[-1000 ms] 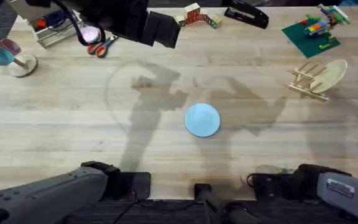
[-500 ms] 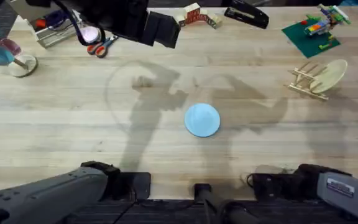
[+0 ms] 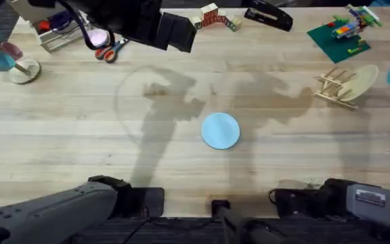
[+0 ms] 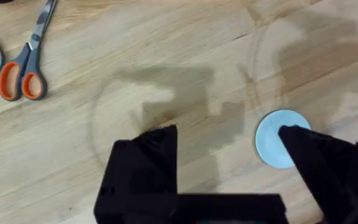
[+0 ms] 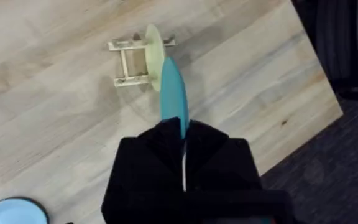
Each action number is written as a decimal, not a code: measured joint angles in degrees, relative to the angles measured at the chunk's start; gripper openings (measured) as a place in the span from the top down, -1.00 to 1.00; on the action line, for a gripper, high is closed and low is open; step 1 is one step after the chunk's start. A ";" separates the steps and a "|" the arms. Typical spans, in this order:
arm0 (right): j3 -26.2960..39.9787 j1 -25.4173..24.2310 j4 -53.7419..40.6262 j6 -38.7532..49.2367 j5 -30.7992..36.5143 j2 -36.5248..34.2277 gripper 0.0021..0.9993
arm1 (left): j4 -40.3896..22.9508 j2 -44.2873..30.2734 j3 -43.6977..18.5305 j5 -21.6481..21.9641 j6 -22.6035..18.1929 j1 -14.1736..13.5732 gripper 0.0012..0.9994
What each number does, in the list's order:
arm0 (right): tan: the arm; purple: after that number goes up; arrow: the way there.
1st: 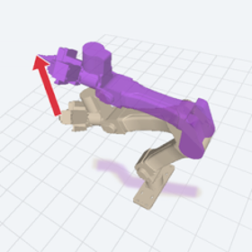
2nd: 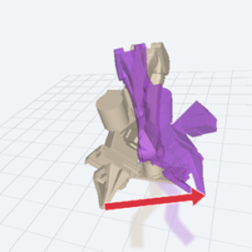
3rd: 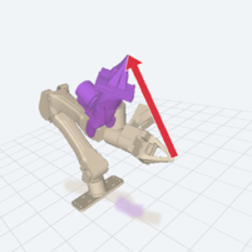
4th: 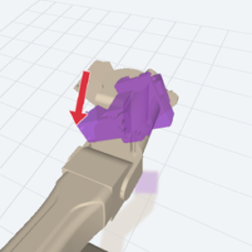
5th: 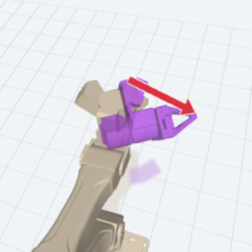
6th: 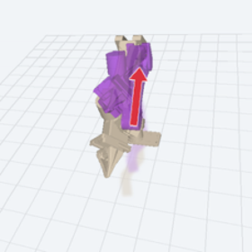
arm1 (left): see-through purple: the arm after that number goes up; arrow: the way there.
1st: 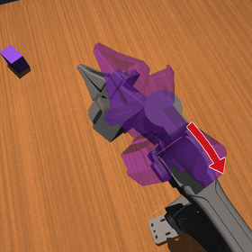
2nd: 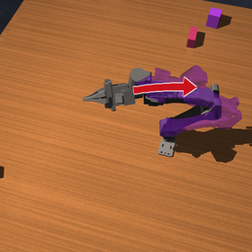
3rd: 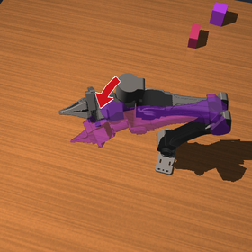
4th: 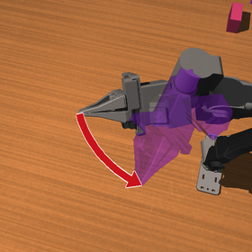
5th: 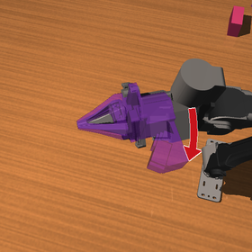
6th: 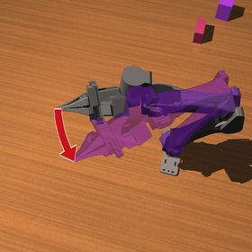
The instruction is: Pick up the plates from the table one by one and place each into a slot on the dish rack.
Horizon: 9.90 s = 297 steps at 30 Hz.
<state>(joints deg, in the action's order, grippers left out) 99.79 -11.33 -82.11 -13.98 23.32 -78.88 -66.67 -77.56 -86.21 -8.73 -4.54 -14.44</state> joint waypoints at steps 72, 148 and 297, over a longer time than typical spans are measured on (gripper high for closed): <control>-0.15 -5.95 8.85 5.46 -8.38 -25.52 0.95 | 0.00 0.00 0.00 0.00 0.01 0.00 -0.99; -6.91 7.61 5.37 11.52 -25.25 7.67 -0.99 | -0.21 0.00 0.00 0.00 0.01 0.00 -0.99; -45.19 13.92 26.00 13.66 -56.23 10.89 -0.99 | 35.43 -26.25 41.59 -52.92 -3.19 -0.26 0.92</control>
<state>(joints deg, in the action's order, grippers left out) 54.59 2.59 -56.11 -0.32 -32.91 -67.99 -31.24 -103.81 -44.62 -61.65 -7.73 -14.70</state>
